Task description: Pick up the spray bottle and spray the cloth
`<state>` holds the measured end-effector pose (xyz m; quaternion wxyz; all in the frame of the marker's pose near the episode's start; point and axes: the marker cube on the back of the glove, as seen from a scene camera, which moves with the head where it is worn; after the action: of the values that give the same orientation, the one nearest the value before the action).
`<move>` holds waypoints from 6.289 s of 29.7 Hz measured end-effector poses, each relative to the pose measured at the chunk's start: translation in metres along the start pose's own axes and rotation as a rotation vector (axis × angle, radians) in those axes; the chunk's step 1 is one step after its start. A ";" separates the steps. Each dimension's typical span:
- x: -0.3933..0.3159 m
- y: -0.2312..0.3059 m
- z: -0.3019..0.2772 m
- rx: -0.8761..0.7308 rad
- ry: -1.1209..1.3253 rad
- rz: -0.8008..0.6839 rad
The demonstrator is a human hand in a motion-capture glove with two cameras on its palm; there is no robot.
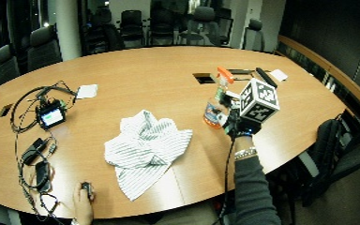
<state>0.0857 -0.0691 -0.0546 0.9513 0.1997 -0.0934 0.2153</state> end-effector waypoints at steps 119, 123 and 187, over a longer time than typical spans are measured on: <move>-0.240 0.065 0.099 -0.431 -1.181 -0.269; -0.223 0.071 0.129 -0.405 -1.246 -0.094; -0.129 0.166 0.014 -0.456 0.069 -0.452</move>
<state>-0.1052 0.0144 -0.0191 0.9979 -0.0106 -0.0599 -0.0214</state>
